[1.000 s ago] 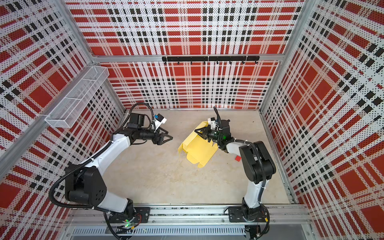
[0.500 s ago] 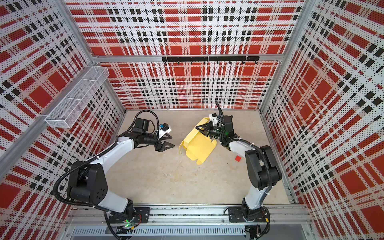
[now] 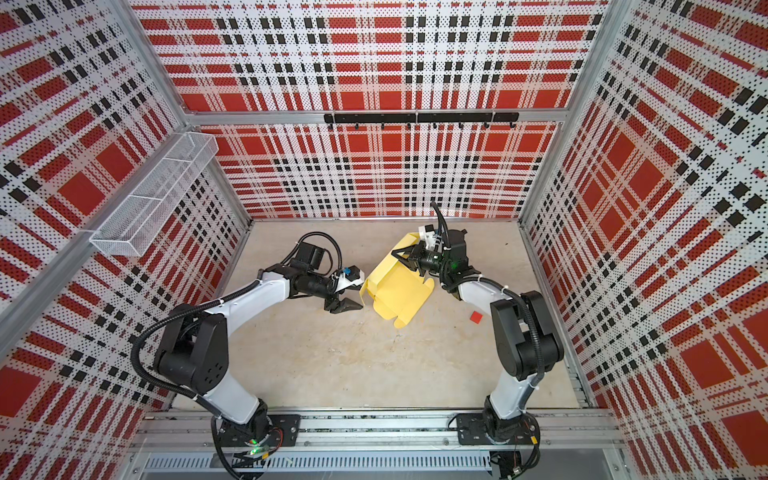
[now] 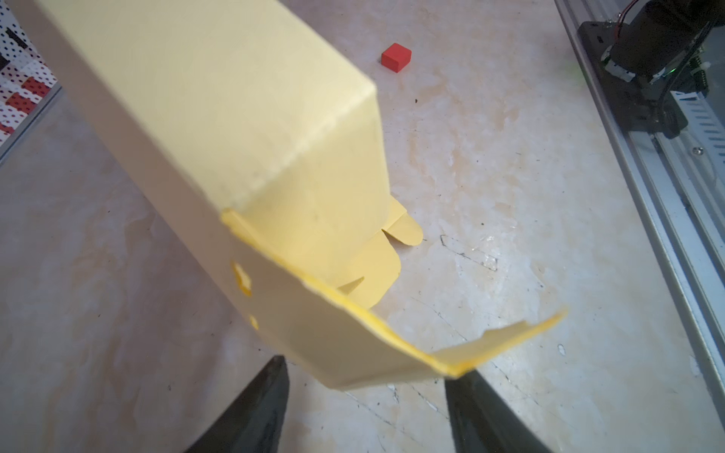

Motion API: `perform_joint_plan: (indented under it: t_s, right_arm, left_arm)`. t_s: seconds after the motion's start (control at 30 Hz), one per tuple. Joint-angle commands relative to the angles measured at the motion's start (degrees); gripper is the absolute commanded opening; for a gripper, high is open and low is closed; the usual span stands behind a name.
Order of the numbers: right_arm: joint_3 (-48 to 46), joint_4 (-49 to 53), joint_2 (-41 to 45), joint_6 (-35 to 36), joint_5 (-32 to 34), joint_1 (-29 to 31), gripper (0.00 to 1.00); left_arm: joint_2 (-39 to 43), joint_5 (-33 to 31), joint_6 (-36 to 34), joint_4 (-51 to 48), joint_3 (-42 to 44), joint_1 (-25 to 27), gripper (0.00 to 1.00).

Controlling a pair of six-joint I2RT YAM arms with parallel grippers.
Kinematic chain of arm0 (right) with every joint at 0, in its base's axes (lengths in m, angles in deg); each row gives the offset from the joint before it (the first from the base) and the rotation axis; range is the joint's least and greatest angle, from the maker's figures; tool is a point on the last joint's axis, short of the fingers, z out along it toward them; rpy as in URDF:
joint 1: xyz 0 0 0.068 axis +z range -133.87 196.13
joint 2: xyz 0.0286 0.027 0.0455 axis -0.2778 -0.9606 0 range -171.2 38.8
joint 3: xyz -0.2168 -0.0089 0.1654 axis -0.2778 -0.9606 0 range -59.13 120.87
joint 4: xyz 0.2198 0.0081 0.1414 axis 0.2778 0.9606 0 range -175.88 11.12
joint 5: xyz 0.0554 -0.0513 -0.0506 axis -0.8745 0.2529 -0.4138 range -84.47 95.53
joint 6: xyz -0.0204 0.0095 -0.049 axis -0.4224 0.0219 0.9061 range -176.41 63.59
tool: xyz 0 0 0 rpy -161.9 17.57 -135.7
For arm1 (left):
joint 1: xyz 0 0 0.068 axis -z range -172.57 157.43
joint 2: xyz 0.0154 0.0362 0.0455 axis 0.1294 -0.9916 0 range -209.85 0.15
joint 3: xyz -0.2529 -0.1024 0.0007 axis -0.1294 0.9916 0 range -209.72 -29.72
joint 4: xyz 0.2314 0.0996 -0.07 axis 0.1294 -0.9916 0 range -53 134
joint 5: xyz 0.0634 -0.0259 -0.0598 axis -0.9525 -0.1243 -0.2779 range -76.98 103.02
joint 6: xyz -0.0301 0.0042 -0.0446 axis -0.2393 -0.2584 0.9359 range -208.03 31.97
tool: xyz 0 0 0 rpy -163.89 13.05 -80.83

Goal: Fold the paper box

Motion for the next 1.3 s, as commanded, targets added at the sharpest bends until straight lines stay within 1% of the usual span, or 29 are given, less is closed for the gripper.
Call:
perform_joint_plan:
  t_s: [0.0,0.07,0.1,0.2,0.3,0.47,0.6,0.73,0.8,0.87,0.97,1.07,1.13,1.23,1.27]
  right_arm:
    - [-0.59,-3.83,0.32,0.40,0.41,-0.15,0.00]
    - [-1.14,-3.89,-0.18,0.76,0.95,-0.37,0.00]
    - [-1.52,-4.08,-0.48,0.48,1.41,-0.52,0.00]
    - [-3.31,-6.75,-1.07,-1.84,2.95,-1.02,0.00]
    - [-4.15,-8.19,-1.82,-2.31,3.19,-1.30,0.00]
    - [-6.55,-9.82,-1.11,-3.38,4.01,-2.94,0.00]
    - [-9.35,-8.34,0.74,-1.80,4.16,-4.84,0.00]
    - [-13.27,-7.89,2.99,-0.54,4.28,-7.07,0.00]
    - [-15.27,-6.85,3.97,0.65,4.67,-8.01,0.00]
    - [-17.73,-7.42,4.64,0.26,5.32,-9.21,0.00]
    - [-21.89,-11.72,5.57,-1.57,6.43,-10.83,0.00]
    - [-23.35,-11.65,5.56,-0.80,6.69,-11.06,0.00]
    - [-23.95,-12.39,5.37,-1.03,6.81,-11.14,0.00]
    - [-24.38,-13.25,5.37,-0.27,7.13,-11.15,0.00]
    - [-24.52,-13.02,5.36,0.05,7.48,-11.32,0.00]
  left_arm:
    - [-0.76,1.85,4.44,5.64,-0.53,0.60,0.61]
    - [-1.19,1.87,7.64,9.30,0.58,0.86,0.59]
    - [-1.37,0.89,8.70,10.11,0.46,1.33,0.58]
    - [-1.88,0.06,14.38,14.60,0.69,1.67,0.55]
    - [-2.82,-2.01,18.54,18.43,0.97,2.79,0.51]
    - [-3.30,-5.25,19.42,19.41,1.10,6.84,0.52]
    - [-5.42,-6.97,20.82,21.44,1.15,9.35,0.55]
    - [-7.70,-8.56,23.67,24.89,1.01,11.15,0.55]
    - [-8.92,-9.68,24.04,26.73,1.14,12.31,0.55]
    - [-10.09,-10.81,23.96,27.91,1.19,13.57,0.55]
    - [-11.41,-11.65,26.05,31.18,1.61,14.69,0.55]
    - [-12.66,-12.11,28.96,32.59,0.64,15.16,0.55]
    - [-12.80,-12.96,28.88,32.85,0.44,15.87,0.55]
    - [-13.47,-13.53,30.20,34.36,1.42,16.74,0.54]
    - [-13.75,-14.34,31.76,35.60,2.32,16.97,0.54]
